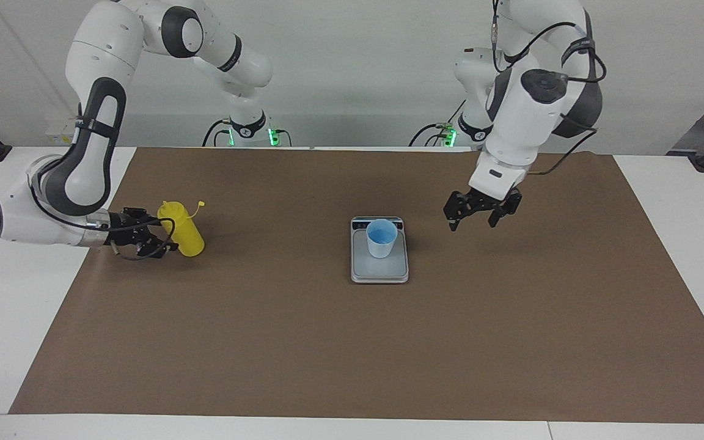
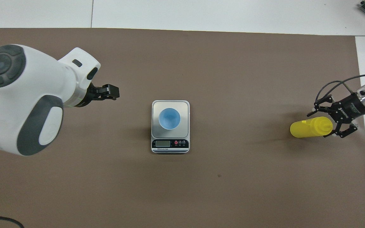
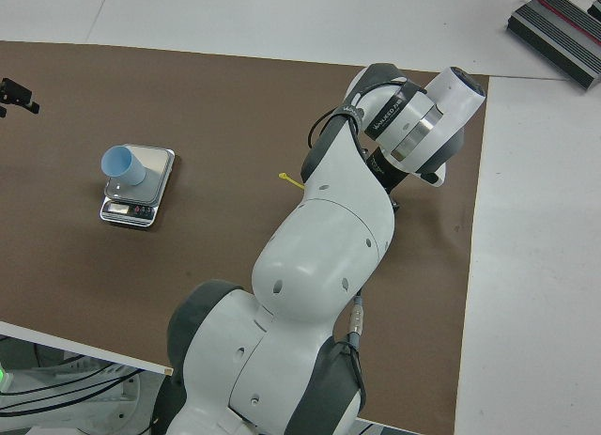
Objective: Pour seasoning into cup on scale with both arms
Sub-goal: 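Release the cup and withdraw the left gripper while the right gripper reaches the bottle, then grasp the yellow squeeze bottle with the right gripper and lift it, then carry the bottle with the right gripper over the cup on the scale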
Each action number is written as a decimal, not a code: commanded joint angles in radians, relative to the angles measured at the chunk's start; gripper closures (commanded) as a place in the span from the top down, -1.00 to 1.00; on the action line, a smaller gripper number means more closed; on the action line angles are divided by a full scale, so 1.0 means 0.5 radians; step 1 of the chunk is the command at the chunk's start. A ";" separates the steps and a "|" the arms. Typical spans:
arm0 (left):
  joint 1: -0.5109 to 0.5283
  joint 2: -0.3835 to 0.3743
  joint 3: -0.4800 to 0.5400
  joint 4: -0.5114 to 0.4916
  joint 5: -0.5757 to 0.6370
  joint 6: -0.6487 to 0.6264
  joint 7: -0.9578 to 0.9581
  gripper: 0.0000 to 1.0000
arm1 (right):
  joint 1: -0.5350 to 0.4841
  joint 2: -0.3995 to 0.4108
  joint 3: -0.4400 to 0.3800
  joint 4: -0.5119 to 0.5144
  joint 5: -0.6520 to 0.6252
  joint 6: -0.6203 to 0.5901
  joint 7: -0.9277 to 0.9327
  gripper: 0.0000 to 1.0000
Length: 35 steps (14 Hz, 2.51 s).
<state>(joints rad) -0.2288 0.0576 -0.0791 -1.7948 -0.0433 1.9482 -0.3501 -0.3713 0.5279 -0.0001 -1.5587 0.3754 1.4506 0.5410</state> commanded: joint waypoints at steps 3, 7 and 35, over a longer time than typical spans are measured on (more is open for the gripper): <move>0.252 -0.222 -0.014 0.037 0.022 -0.340 0.417 1.00 | -0.018 -0.102 0.006 -0.205 0.090 0.013 0.084 1.00; 0.289 -0.220 -0.004 0.221 0.025 -0.604 0.485 1.00 | -0.015 -0.114 0.009 -0.224 0.133 -0.005 0.114 0.23; 0.307 -0.281 -0.011 0.304 0.022 -0.752 0.522 1.00 | 0.760 -0.387 0.037 0.046 0.103 1.012 1.491 -1.00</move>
<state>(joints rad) -0.0874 -0.0696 -0.0777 -1.6423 -0.0433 1.5897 -0.1016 -0.0278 0.3221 0.0180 -1.5627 0.4544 1.8942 1.2120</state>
